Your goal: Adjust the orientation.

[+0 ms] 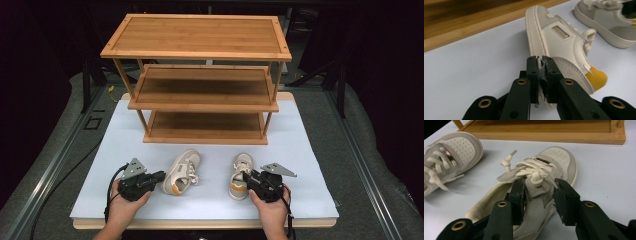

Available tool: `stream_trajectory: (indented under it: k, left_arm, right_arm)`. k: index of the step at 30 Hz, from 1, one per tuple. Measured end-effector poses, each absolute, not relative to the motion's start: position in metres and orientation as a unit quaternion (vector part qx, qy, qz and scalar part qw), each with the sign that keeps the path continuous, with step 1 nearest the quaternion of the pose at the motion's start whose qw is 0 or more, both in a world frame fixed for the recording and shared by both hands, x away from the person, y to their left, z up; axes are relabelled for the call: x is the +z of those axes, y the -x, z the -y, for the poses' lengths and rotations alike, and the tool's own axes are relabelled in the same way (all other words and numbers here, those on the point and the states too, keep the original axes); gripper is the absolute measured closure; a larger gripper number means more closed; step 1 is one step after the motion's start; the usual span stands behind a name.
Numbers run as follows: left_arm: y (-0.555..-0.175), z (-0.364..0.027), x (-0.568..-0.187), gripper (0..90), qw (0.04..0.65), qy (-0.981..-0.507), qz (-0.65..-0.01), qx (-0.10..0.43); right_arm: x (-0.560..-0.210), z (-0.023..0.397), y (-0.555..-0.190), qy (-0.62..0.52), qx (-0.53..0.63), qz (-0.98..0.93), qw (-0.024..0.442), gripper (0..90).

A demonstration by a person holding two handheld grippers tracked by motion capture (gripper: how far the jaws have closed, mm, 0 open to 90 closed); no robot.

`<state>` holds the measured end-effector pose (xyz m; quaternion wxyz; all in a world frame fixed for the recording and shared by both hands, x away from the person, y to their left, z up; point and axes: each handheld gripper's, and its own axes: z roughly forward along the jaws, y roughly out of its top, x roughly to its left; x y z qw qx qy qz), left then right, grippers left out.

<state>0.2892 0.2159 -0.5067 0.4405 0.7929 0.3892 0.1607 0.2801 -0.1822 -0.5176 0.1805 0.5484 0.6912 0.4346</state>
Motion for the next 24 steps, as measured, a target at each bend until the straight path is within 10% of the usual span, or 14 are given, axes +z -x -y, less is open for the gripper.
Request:
stream_trajectory:
  k: [10, 24]
  left_arm:
    - [-0.305, -0.228, -0.523, 85.1, 0.408, -0.790, -0.432, 0.147]
    - [-0.307, -0.232, -0.505, 47.0, 0.473, -0.746, -0.445, 0.147]
  right_arm:
    - [-0.518, 0.182, -0.281, -0.550, 0.436, -0.688, 0.183, 61.6]
    - [-0.517, 0.181, -0.278, -0.553, 0.439, -0.682, 0.189, 55.6]
